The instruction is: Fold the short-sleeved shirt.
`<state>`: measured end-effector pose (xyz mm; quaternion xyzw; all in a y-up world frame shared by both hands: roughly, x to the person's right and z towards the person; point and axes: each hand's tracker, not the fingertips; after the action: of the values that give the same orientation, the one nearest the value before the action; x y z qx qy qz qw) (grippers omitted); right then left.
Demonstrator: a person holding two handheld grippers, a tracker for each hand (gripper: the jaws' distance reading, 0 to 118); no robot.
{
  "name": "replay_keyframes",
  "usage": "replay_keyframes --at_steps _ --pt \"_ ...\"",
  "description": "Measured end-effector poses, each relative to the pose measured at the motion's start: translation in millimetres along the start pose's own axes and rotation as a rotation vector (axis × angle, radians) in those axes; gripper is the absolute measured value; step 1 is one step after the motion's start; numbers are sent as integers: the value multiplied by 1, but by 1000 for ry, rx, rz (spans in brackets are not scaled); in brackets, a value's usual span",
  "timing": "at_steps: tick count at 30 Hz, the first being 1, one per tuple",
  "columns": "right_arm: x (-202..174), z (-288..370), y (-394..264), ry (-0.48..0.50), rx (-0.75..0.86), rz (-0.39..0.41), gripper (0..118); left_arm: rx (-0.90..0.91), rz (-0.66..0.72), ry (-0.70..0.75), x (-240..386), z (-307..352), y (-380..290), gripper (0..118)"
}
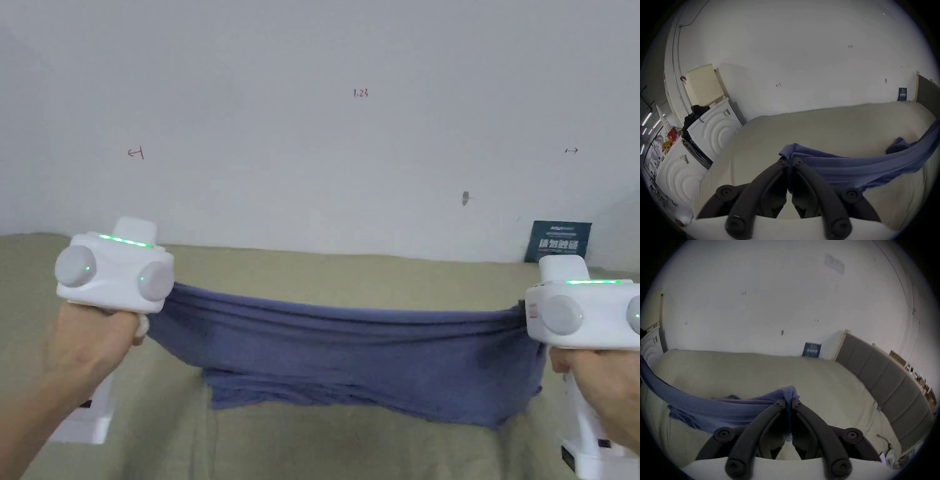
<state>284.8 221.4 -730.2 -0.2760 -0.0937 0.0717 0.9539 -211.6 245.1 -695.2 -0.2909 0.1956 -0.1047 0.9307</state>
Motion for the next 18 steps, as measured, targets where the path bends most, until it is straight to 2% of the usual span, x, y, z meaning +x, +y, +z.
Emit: replay_keyframes --at_steps 5,9,13,18 --pt "18 43 -35 34 3 18 6 -9 -12 -46 -20 24 -34 3" --pt "39 97 -73 61 -1 20 6 -35 8 -124 -47 74 -71 3" --pt "61 162 -129 100 -40 -15 6 -70 29 -193 -72 139 -132 3" --pt "82 240 -216 111 -96 -14 6 -122 -5 -232 -93 195 -221 3"
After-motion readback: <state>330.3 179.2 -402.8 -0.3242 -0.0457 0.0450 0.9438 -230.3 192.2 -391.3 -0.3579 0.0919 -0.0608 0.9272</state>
